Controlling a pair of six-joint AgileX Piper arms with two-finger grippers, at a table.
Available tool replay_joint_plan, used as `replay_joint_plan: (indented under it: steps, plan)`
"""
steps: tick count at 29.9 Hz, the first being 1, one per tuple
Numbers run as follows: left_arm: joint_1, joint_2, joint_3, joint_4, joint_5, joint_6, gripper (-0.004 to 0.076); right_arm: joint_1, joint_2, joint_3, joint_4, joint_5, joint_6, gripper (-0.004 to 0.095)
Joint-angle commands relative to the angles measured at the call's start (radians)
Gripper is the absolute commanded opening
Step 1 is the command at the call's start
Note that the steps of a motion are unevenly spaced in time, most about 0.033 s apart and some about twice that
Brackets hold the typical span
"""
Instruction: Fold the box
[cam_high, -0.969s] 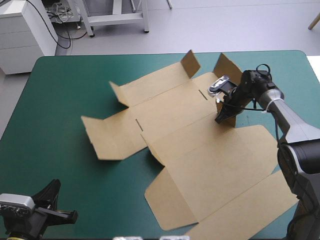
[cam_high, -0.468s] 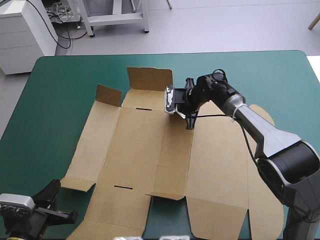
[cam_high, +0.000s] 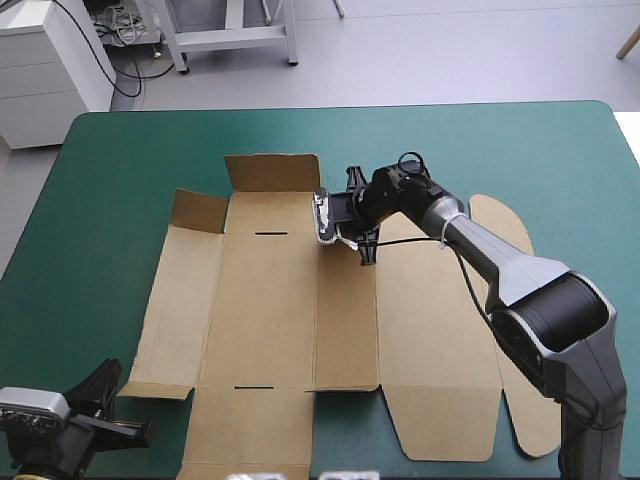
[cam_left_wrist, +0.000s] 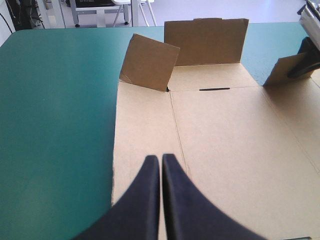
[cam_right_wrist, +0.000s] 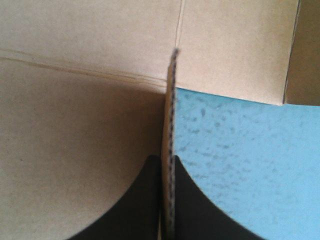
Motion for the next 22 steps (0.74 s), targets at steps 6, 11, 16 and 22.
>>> replay_joint_plan:
  steps: [6,11,16,22]
  plan:
    - [-0.005,0.025,-0.022,-0.019,-0.074,-0.003,-0.0008,0.001,-0.059,-0.036,0.071,-0.092,-0.012,0.0]
    - [-0.005,0.025,-0.022,-0.019,-0.074,-0.001,-0.0008,0.001,-0.057,-0.036,0.119,-0.047,0.019,0.0259]
    - [-0.005,0.025,-0.022,-0.019,-0.074,-0.001,-0.0008,0.001,-0.063,-0.036,0.119,-0.115,0.171,0.0731]
    - [-0.005,0.025,-0.022,-0.019,-0.074,-0.001,-0.0008,0.001,-0.118,-0.045,0.096,-0.104,0.46,0.0885]
